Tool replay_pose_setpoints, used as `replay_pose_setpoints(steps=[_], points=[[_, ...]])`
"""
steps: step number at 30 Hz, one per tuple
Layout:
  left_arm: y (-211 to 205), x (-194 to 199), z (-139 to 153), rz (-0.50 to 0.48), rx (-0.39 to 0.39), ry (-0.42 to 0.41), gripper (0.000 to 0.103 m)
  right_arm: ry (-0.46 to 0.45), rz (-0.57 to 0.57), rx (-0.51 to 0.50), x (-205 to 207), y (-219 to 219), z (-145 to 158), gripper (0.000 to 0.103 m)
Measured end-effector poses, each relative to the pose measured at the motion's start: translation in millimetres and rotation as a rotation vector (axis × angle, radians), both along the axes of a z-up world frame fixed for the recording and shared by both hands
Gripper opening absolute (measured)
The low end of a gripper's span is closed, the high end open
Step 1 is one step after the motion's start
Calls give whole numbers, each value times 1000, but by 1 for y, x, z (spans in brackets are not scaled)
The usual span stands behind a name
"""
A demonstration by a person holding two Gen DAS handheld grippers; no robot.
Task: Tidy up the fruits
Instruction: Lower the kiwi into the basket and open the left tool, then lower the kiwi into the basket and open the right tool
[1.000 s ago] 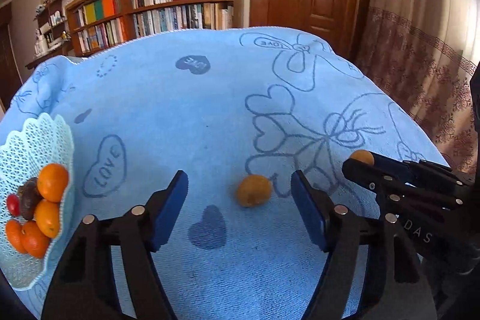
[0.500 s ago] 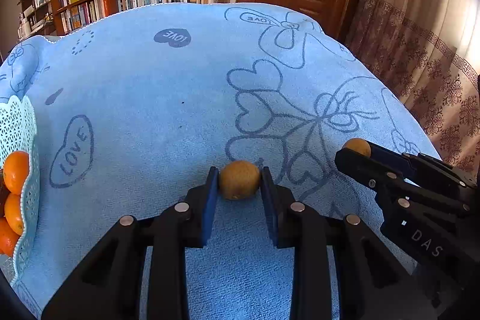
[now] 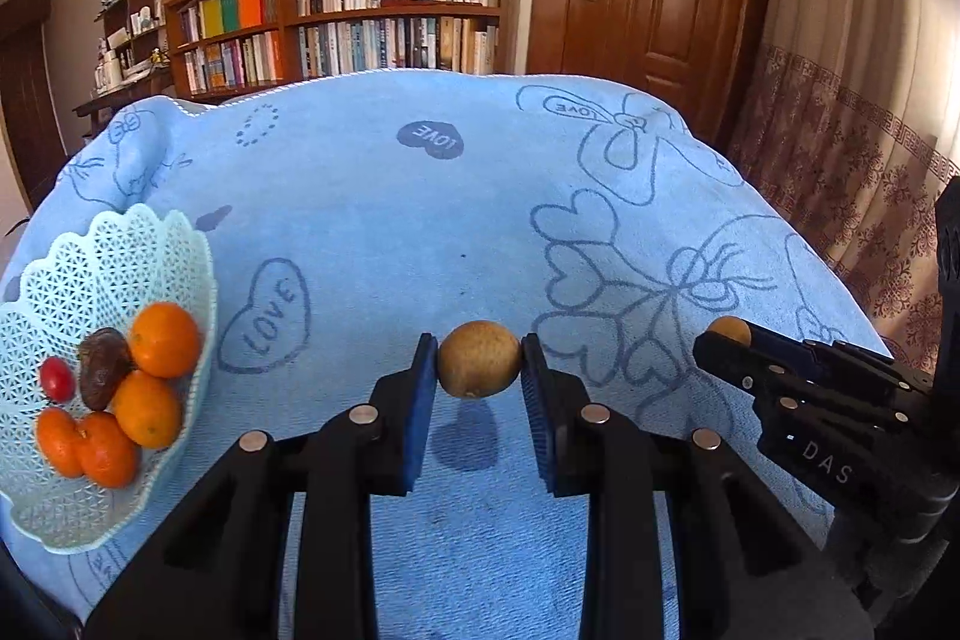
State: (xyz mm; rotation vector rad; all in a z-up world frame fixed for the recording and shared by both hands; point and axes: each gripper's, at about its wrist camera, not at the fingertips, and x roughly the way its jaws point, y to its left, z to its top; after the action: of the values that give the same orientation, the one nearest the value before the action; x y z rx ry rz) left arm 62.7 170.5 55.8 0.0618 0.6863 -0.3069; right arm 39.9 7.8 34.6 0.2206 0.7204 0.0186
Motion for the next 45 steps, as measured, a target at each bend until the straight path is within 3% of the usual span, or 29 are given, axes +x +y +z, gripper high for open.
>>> replay_pose_setpoints(steps=[13, 25, 27, 29, 32, 43, 45], points=[[85, -13, 21, 245, 24, -106, 29, -9, 72, -56, -2, 30, 11, 29], [166, -14, 22, 424, -6, -96, 30, -25, 175, -46, 11, 78, 30, 29], [176, -15, 23, 429, -14, -92, 38, -31, 198, -40, 14, 90, 35, 29], [185, -18, 25, 440, -23, -96, 59, -40, 226, -36, 17, 103, 40, 29], [197, -25, 29, 454, -27, -112, 70, -52, 273, -27, 22, 126, 47, 29], [226, -48, 43, 496, -12, -157, 96, -52, 462, -15, 31, 215, 55, 29], [227, -51, 44, 500, 2, -166, 97, -39, 488, -17, 33, 227, 51, 29]])
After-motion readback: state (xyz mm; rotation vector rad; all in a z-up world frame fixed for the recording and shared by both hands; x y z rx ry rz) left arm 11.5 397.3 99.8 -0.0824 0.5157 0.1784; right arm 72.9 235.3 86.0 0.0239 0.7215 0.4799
